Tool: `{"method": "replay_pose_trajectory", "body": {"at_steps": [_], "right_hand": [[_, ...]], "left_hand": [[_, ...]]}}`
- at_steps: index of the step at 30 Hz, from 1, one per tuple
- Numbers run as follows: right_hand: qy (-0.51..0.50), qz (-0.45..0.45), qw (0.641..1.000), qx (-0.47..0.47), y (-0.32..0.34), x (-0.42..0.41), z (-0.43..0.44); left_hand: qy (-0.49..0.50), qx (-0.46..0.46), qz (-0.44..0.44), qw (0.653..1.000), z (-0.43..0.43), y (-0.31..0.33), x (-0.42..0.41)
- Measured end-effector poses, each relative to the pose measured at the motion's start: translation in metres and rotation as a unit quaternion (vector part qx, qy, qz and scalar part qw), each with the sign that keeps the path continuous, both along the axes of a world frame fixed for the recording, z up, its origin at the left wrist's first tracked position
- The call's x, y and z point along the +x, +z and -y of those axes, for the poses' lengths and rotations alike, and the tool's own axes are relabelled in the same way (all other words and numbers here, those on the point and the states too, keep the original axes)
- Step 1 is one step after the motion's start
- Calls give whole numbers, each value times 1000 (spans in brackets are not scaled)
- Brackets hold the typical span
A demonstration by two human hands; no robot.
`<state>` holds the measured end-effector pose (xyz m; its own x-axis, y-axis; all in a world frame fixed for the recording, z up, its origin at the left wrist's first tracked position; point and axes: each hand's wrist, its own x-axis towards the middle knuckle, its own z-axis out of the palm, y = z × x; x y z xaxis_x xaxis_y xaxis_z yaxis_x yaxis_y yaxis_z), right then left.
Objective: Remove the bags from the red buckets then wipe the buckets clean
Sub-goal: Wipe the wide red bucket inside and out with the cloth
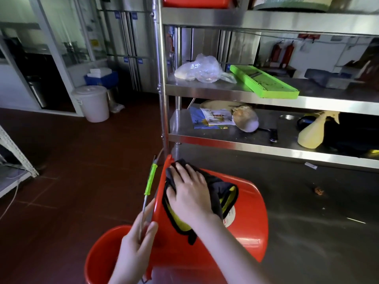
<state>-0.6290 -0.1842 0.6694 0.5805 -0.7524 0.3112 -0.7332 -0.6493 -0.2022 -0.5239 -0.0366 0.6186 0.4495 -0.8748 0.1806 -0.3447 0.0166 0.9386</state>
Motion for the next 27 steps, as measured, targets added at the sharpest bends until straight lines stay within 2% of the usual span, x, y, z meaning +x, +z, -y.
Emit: {"method": "replay_pose_trajectory", "body": {"at_steps": [3, 5, 6, 8, 10, 12, 14, 18, 20, 22, 24, 27], "right_hand": [[-4, -10, 1000, -13, -6, 1, -16], [-15, -12, 1000, -25, -10, -3, -25], [-17, -13, 999, -31, -12, -2, -32], [-8, -9, 999, -46, -19, -4, -45], [13, 4, 999, -52, -26, -13, -51], [18, 1, 999, -51, -31, -29, -45], [-17, -3, 999, -37, -32, -49, -31], [-178, -3, 984, 10, -40, -113, 11], [-218, -7, 974, 53, -44, -134, 31], [-229, -7, 970, 82, -44, -132, 44], [-221, -15, 973, 64, -39, -109, 46], [-135, -25, 990, 8, -24, -48, 25]], "left_hand": [[-45, 42, -72, 995, -4, 18, 28], [-28, 19, -114, 993, 8, 42, 49], [-15, 13, -109, 994, 19, 56, 55], [0, 58, -17, 998, 50, 82, 54], [6, 138, 97, 986, 79, 95, 40], [10, 169, 173, 970, 94, 98, 22], [12, 156, 195, 968, 94, 94, 13], [20, 66, 171, 983, 65, 63, 5], [25, 30, 166, 985, 45, 43, -3], [30, 13, 140, 990, 30, 29, -10], [26, -10, 124, 992, 25, 21, -12], [20, -24, 123, 992, 26, 17, -8]]}}
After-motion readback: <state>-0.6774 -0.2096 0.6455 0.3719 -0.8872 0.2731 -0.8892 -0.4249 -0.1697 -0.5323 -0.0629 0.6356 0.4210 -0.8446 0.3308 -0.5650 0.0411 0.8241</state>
